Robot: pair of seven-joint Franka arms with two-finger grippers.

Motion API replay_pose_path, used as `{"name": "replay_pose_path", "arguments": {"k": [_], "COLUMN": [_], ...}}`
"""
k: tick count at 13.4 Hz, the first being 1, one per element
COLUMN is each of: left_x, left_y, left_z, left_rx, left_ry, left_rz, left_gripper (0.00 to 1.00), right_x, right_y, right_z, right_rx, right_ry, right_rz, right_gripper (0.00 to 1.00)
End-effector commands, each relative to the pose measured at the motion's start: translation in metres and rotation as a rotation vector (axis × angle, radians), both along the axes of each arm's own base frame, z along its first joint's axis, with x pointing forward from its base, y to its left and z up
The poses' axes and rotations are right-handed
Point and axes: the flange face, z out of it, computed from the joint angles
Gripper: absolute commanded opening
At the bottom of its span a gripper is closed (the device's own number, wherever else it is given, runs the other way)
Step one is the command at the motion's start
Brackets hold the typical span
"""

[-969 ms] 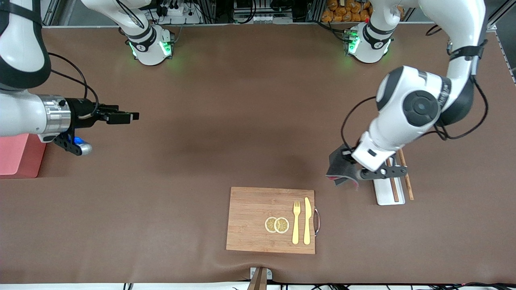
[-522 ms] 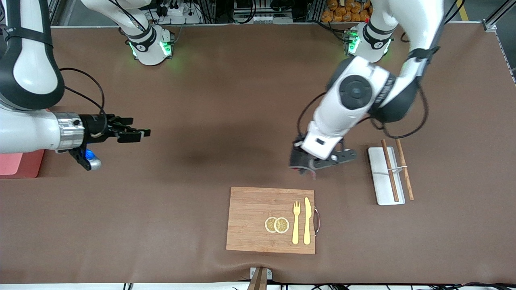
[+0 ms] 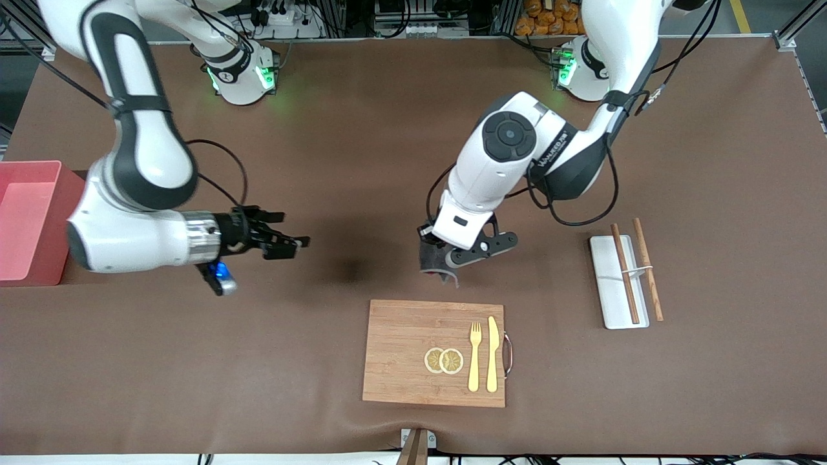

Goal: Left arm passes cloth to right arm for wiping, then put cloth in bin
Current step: 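Carry the cloth with the left gripper while the right gripper reaches toward it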

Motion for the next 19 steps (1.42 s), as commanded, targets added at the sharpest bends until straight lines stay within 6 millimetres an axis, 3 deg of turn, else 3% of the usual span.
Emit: {"name": "replay_pose_path", "arguments": {"k": [1, 6, 10, 11, 13, 14, 15, 16, 19], "left_x": [-0.006, -0.017, -0.017, -0.021, -0.026, -0.025, -0.026, -0.033, -0.043], "left_y": [-0.016, -0.029, -0.041, -0.050, -0.069, -0.073, -0.077, -0.084, -0.095], "left_z": [0.006, 0.015, 0.018, 0.011, -0.005, -0.009, -0.008, -0.008, -0.014], "left_rx": [-0.019, -0.055, -0.127, -0.140, -0.195, -0.222, -0.241, -0.245, -0.249], "left_ry": [-0.005, -0.003, -0.027, -0.029, -0.033, -0.039, -0.042, -0.039, -0.011], "left_rz": [0.036, 0.026, 0.059, 0.055, 0.093, 0.126, 0.146, 0.144, 0.182], "left_gripper": [0.00, 0.00, 0.00, 0.00, 0.00, 0.00, 0.00, 0.00, 0.00], "right_x": [0.009, 0.024, 0.013, 0.006, 0.003, 0.001, 0.000, 0.001, 0.005], "right_y": [0.030, 0.069, 0.129, 0.145, 0.145, 0.149, 0.151, 0.148, 0.138], "right_z": [-0.018, -0.060, -0.064, -0.064, -0.070, -0.070, -0.069, -0.068, -0.071], "right_rx": [0.065, 0.134, 0.210, 0.199, 0.185, 0.182, 0.182, 0.180, 0.164], "right_ry": [0.028, 0.058, 0.068, 0.057, 0.062, 0.060, 0.054, 0.046, 0.048], "right_rz": [-0.110, -0.175, -0.250, -0.251, -0.249, -0.236, -0.227, -0.225, -0.212], "right_gripper": [1.00, 1.00, 1.00, 1.00, 1.00, 0.79, 0.24, 0.00, 0.00]}}
